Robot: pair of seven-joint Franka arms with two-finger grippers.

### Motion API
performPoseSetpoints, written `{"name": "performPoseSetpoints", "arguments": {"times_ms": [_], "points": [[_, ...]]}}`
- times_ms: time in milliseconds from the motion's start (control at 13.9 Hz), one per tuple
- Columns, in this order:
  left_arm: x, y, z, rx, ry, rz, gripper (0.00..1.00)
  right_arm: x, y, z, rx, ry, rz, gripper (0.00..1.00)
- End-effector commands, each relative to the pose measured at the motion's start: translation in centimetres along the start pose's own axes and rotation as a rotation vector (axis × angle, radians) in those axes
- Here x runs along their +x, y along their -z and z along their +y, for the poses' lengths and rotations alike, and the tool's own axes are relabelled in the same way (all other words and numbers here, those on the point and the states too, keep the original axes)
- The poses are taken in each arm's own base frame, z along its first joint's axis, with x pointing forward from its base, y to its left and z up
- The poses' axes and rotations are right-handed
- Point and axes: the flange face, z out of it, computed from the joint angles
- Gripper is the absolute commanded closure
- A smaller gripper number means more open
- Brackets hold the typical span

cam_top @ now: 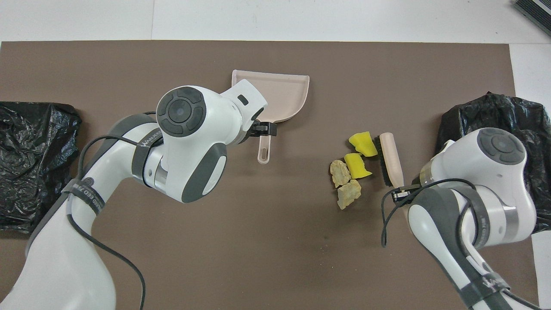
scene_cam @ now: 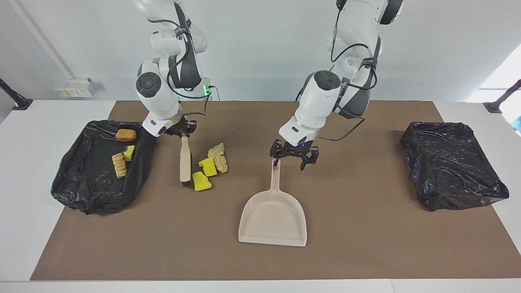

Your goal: Sweep and dump trash in bin

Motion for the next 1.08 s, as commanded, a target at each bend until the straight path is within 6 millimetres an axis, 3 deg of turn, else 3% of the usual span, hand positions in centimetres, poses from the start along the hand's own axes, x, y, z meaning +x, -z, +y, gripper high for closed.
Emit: {"name": "performPoseSetpoints", "arguments": {"times_ms": [0, 144, 360, 576, 863, 1007], "points": [[0.1, -1.5, 0.7, -0.003, 0.016, 0.019, 0.00, -0.6, 0.5, -0.1, -0.018, -0.012, 0.012, 1.00], [0.2, -1.9, 0.6, -0.003, 0.014, 0.022, 0.00, -0.8, 0.3, 0.0, -0.019, -0.011, 0.026, 1.00], [0.0, -4.9, 1.2, 0.014, -0.018, 0.027, 0.00, -0.6, -0.7, 1.0, -0.014, -0.026, 0.048, 1.00], [0.0, -4.9, 1.3, 0.017, -0.033, 0.027, 0.00, -0.6, -0.9, 1.0, -0.014, -0.022, 0.047, 1.00], [-0.8, -6.5, 1.7, 0.029, -0.049, 0.005, 0.00, -1.0, -2.4, 0.3, -0.018, -0.016, 0.037, 1.00], [-1.2, -6.8, 1.7, 0.038, -0.048, -0.015, 0.26, -1.1, -2.4, 0.0, -0.018, -0.017, 0.035, 1.00]]}}
